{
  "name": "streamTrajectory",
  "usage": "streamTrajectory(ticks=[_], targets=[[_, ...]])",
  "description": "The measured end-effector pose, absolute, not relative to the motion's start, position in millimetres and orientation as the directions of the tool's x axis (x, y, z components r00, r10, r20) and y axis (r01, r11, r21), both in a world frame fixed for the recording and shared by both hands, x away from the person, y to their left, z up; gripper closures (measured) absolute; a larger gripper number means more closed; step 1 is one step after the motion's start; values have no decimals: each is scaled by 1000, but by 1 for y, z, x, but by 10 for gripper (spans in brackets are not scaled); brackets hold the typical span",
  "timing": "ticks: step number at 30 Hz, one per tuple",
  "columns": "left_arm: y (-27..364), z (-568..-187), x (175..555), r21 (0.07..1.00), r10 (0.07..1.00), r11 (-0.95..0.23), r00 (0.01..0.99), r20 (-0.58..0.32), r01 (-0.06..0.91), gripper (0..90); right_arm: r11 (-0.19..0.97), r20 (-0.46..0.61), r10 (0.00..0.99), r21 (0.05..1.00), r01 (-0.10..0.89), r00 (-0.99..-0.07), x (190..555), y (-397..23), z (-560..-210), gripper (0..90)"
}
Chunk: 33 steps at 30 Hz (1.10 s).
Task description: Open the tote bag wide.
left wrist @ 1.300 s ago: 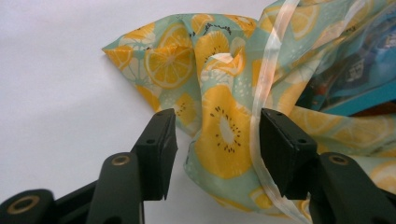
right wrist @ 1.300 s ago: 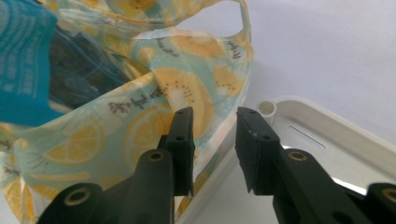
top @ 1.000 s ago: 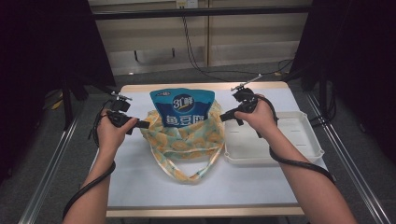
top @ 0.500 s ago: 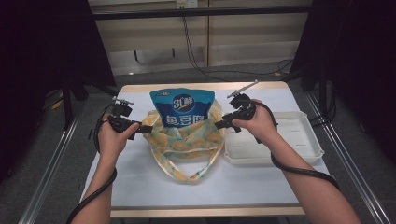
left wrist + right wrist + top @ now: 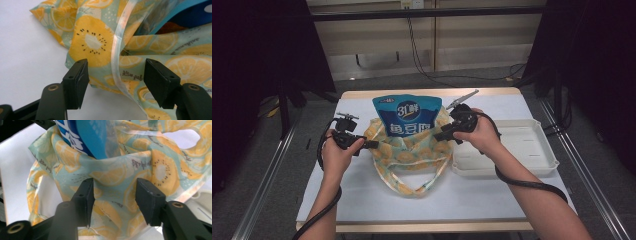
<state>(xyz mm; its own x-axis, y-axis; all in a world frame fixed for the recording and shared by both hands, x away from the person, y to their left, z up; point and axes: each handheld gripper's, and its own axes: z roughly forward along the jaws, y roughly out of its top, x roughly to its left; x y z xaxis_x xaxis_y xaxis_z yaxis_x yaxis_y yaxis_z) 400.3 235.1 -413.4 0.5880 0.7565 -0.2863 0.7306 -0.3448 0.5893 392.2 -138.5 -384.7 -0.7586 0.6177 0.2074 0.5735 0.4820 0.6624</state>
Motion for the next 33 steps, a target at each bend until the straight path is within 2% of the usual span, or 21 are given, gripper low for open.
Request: streamTrajectory(ticks=[6,8,10,16,21,27,33], targets=[[236,-422,397,586,750,-353,595,-290,730,395,506,197,611,647,570,-766,393,-136,-385,746],[235,-424,398,583,746,-346,593,-304,735,406,504,197,619,644,576,-761,392,-135,-385,857],[237,-424,397,591,746,-335,590,-309,734,449,509,196,614,642,574,-764,392,-135,-386,896],[238,-427,397,594,738,-336,596,-316,731,491,513,201,622,626,588,-757,388,-135,-385,900],[239,-429,396,601,733,-330,599,-322,728,580,504,214,627,622,599,-749,383,-137,-389,900],[235,-431,397,608,722,-324,605,-337,725,637,497,217,620,635,592,-754,379,-139,-394,900],[234,-433,398,601,698,-348,627,-346,719,763,498,216,628,627,599,-748,376,-142,-398,900]])
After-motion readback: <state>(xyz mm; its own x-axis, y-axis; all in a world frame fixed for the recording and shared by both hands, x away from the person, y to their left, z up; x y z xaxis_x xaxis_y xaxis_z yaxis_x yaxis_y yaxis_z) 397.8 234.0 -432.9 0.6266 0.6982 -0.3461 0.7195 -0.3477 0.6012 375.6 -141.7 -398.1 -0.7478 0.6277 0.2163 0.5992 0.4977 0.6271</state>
